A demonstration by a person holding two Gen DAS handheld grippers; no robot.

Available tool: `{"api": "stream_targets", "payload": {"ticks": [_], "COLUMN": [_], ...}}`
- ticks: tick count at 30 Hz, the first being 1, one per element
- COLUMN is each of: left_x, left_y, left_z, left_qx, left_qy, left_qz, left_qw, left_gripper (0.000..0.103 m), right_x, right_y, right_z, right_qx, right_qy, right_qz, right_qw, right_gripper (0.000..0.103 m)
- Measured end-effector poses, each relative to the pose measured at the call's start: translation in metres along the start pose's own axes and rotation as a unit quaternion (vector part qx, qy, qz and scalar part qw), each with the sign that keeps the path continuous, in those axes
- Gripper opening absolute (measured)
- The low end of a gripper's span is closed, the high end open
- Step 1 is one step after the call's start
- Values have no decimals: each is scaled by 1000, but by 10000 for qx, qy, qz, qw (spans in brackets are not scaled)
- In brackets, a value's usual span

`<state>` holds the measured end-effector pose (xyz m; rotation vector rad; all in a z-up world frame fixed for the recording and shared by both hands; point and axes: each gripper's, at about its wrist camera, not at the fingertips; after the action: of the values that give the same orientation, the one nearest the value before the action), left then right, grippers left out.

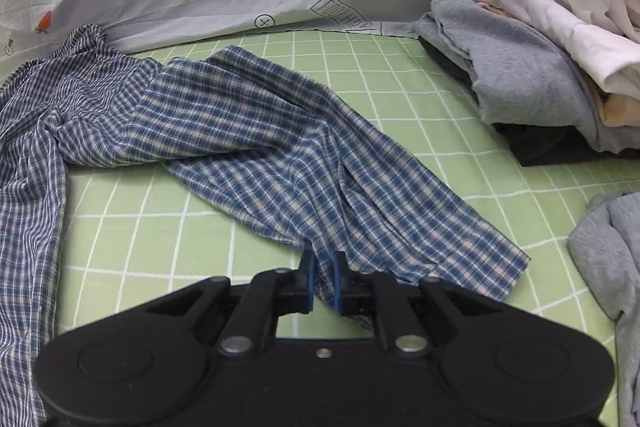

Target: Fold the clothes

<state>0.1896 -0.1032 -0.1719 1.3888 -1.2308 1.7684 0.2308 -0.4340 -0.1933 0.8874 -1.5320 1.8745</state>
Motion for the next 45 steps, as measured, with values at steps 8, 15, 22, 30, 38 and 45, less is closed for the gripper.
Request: {"api": "stream_targets", "payload": {"ticks": [8, 15, 22, 30, 38, 45], "left_x": [1, 3, 21, 50, 68, 77], "left_y": [3, 4, 20, 32, 34, 8], "left_z": [-4, -4, -2, -74, -172, -248], "left_qx": [88, 24, -33, 467, 1050, 928], "left_qy": [71, 89, 204, -11, -152, -207], "left_qz": [32, 3, 105, 542, 661, 813], "left_qw": [9999, 10000, 9997, 9974, 9922, 9921], "left_gripper": [90, 91, 91, 91, 91, 91], "right_x": [35, 51, 56, 75, 89, 82], "right_y": [31, 51, 41, 22, 18, 23], "right_z": [48, 47, 39, -14, -99, -140], "right_qx": [-575, -429, -400, 59, 230, -728], "right_qy": [93, 96, 252, -352, -1626, -1084], "right_qz": [-489, -823, -795, -303, -159, -340], "right_qw": [9971, 9956, 9957, 9989, 9863, 9908], "right_gripper": [4, 4, 28, 45, 50, 8]}}
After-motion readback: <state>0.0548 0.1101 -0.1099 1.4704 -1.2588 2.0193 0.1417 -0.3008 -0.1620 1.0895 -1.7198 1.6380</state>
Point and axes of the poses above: each gripper's, at about its wrist camera, not at the fingertips, and x roughly against the way its jaws point, z to its right, y to its underside, and after that the axes turned 12 degrees about x, right-handed
